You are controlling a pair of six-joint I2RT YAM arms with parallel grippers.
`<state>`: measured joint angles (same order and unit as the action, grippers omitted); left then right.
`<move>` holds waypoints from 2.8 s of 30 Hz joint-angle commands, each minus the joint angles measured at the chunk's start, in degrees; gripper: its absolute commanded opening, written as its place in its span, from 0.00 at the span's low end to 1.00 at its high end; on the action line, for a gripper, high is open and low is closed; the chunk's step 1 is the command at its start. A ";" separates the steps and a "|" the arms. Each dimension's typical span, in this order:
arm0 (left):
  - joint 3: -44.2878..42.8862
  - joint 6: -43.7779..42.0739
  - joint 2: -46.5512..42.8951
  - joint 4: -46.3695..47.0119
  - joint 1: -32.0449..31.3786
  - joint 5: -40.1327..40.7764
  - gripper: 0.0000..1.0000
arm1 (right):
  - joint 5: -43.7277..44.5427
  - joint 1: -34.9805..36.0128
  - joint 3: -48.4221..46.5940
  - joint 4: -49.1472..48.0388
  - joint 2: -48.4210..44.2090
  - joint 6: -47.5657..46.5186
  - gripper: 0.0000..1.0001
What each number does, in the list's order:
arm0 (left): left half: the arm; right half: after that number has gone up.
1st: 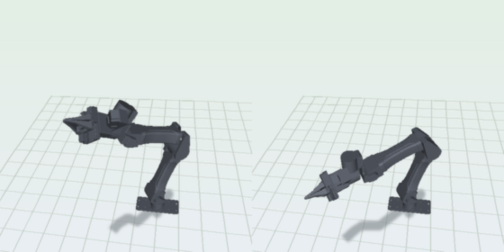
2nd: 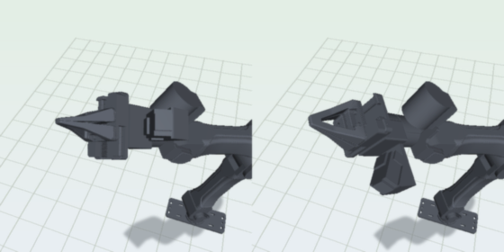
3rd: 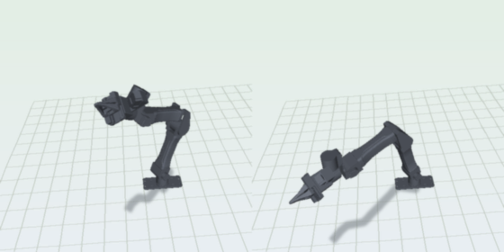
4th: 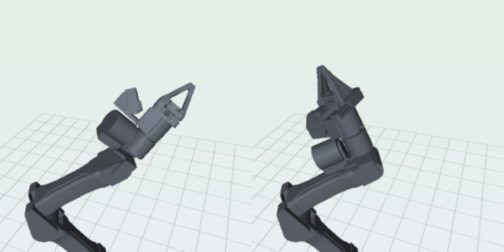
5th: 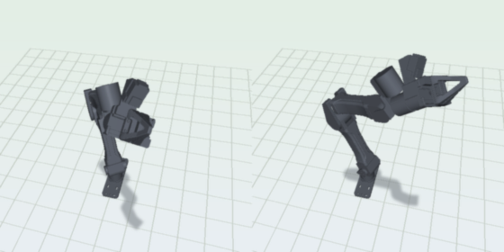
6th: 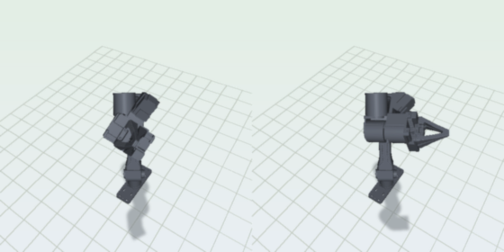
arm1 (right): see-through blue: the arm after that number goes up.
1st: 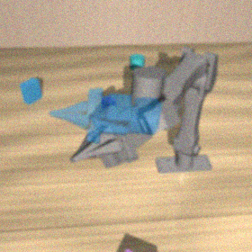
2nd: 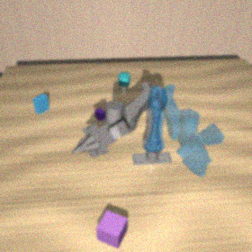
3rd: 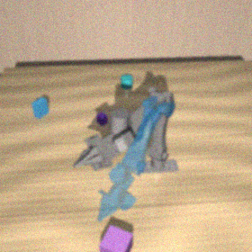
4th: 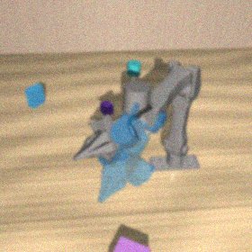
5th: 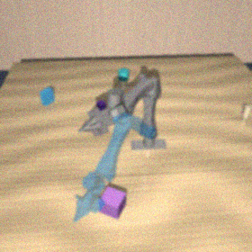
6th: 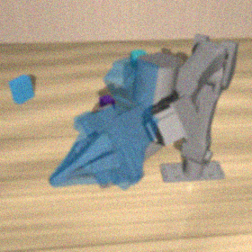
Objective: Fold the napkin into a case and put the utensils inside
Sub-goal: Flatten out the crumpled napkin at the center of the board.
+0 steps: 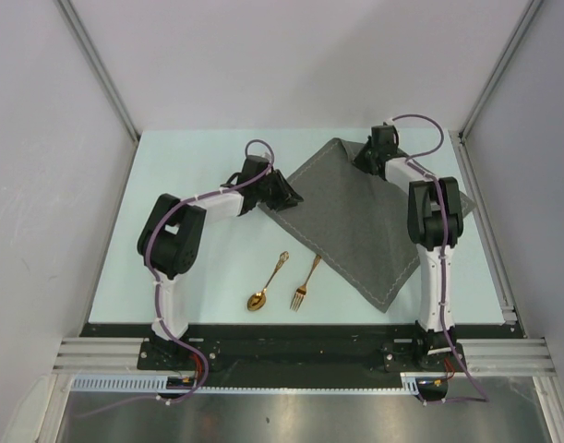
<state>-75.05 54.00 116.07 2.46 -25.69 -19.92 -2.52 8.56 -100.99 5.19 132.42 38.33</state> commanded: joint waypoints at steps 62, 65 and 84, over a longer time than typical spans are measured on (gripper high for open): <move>-14.51 -12.34 6.36 -34.81 2.84 20.36 0.62 | 13.95 -30.26 19.60 23.56 -30.29 -24.97 0.68; -15.22 -11.90 6.89 -34.02 3.54 18.62 0.50 | 14.47 -30.97 19.52 21.71 -28.36 -25.49 0.68; -12.49 -14.62 4.08 -28.12 5.56 15.18 0.00 | 12.19 -32.11 10.29 14.85 -9.64 -24.44 0.59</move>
<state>-88.71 40.49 122.19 -28.36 -20.82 -4.54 9.93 -23.27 -87.31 23.07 120.88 13.34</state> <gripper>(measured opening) 0.003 0.598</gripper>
